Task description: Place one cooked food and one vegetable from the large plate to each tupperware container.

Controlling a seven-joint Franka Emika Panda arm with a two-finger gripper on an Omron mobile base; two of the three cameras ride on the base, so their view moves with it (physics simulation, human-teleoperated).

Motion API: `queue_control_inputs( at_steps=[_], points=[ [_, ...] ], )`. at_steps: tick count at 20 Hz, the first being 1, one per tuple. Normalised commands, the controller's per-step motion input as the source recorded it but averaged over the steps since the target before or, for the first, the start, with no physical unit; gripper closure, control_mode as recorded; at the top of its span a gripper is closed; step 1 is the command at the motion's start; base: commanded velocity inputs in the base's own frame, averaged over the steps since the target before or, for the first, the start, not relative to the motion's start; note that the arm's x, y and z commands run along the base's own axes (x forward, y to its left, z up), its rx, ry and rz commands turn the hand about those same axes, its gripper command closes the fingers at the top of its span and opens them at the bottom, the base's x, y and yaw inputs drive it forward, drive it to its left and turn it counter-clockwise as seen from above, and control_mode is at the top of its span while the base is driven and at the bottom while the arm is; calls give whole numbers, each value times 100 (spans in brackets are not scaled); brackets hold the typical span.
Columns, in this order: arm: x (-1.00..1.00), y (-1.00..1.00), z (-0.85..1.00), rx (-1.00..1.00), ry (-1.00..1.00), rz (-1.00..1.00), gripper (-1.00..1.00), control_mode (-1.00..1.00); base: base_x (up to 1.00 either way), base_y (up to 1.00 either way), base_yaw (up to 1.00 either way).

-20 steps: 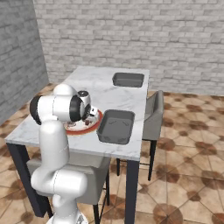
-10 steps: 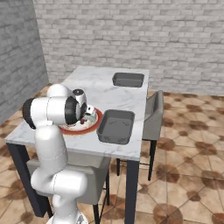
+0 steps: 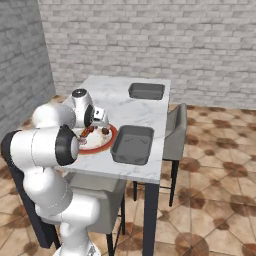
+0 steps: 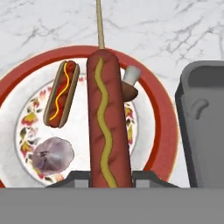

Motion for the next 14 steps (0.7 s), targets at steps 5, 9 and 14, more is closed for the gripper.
queue_control_inputs(
  at_steps=[5,9,14],
  points=[
    [-78,-79,90,0,0,0,100,-100,0,0,0],
    [-79,-96,35,0,0,-4,100,-100,0,0,0],
    [-27,-68,-5,0,-1,-13,100,-100,0,0,0]
  ],
)
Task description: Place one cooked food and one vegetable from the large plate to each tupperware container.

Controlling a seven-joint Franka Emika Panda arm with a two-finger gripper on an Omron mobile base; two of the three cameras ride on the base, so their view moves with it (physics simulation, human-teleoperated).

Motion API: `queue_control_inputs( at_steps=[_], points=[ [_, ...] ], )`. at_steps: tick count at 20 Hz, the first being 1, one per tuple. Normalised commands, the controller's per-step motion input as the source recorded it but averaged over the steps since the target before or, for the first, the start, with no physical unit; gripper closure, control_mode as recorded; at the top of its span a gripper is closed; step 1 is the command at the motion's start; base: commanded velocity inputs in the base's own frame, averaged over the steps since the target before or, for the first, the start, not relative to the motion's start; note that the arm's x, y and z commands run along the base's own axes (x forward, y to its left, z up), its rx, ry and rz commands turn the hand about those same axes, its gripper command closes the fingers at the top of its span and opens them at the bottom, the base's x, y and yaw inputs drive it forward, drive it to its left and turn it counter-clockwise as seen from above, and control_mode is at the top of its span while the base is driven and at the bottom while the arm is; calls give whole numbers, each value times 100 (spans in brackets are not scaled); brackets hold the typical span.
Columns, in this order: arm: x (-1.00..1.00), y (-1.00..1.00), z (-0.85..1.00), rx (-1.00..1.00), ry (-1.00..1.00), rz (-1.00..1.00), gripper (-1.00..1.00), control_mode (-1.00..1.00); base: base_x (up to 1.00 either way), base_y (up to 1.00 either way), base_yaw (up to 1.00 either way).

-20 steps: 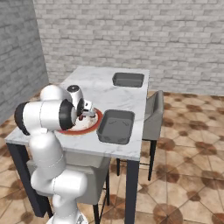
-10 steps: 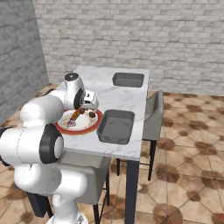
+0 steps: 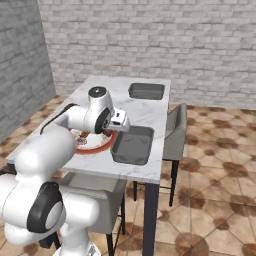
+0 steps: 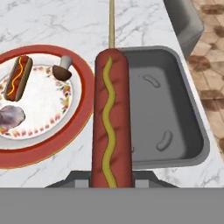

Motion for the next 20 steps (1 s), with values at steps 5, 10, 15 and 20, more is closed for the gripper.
queue_control_inputs(
  at_steps=[5,10,15,20],
  points=[
    [6,-44,-24,0,0,-16,100,-100,0,0,0],
    [0,-3,-31,0,1,-9,100,-100,0,0,0],
    [-5,0,-37,0,7,0,100,-100,0,0,0],
    [0,0,-24,0,5,1,100,-100,0,0,0]
  ],
)
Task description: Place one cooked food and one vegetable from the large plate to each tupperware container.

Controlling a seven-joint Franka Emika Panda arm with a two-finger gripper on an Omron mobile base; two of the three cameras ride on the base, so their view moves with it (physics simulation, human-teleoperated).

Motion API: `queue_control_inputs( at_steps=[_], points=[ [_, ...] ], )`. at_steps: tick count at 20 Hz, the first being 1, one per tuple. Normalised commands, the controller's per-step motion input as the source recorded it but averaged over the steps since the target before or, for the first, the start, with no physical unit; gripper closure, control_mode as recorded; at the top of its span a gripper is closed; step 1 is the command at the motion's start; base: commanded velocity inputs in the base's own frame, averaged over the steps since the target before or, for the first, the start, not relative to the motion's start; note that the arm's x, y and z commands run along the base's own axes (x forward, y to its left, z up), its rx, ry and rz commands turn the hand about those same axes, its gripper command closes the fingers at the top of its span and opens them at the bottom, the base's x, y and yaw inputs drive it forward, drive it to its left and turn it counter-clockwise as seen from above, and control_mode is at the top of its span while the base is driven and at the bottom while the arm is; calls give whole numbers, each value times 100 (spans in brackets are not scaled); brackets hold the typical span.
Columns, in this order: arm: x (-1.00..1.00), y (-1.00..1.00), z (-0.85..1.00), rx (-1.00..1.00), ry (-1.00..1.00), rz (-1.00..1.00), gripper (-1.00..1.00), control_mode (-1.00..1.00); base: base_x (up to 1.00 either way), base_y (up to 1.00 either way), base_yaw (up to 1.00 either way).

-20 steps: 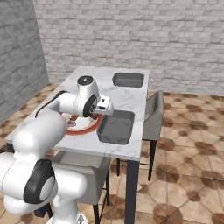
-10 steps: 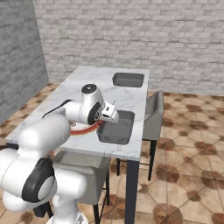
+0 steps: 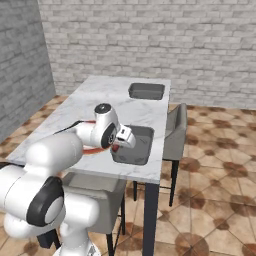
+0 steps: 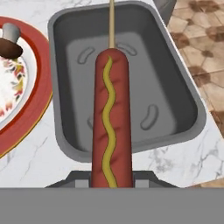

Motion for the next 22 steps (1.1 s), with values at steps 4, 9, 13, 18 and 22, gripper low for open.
queue_control_inputs(
  at_steps=[4,9,13,18,22],
  points=[
    [0,0,-11,0,0,13,100,-100,0,0,0],
    [0,0,-16,0,2,19,100,-100,0,0,0],
    [0,0,-26,0,7,14,100,-100,0,0,0],
    [4,1,-27,0,9,4,100,-100,0,0,0],
    [11,2,-14,0,7,2,100,-100,0,0,0]
  ],
)
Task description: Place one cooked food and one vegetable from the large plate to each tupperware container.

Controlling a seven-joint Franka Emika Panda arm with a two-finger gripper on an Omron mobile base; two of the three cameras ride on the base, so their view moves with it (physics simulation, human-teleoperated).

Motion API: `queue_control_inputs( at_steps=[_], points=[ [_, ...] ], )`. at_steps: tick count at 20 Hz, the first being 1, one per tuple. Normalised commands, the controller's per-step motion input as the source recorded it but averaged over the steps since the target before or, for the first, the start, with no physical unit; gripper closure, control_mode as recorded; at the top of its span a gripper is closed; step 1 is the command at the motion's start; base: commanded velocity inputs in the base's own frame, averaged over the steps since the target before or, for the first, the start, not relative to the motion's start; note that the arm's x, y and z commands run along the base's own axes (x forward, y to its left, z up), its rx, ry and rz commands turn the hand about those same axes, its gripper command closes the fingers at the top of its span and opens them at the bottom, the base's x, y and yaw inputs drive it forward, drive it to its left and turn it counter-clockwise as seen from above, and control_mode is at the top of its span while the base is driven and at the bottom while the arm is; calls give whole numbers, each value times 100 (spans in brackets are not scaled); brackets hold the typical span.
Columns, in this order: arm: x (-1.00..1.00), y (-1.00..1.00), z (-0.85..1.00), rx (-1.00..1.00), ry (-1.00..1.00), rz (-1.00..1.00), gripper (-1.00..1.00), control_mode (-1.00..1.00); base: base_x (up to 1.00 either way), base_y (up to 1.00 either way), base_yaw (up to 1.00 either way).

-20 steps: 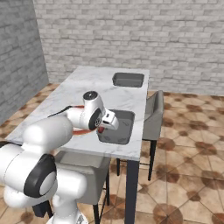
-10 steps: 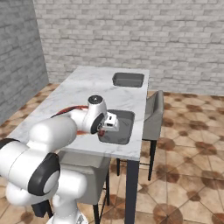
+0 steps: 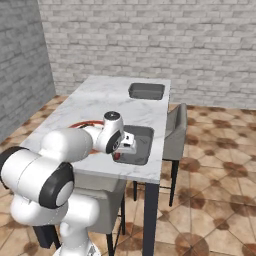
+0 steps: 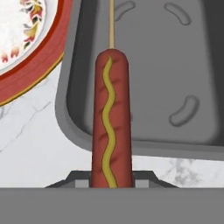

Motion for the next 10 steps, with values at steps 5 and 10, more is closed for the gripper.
queue_control_inputs(
  at_steps=[5,10],
  points=[
    [18,0,1,0,1,1,100,-100,0,0,0],
    [26,0,11,0,0,0,100,-100,0,0,0]
  ],
)
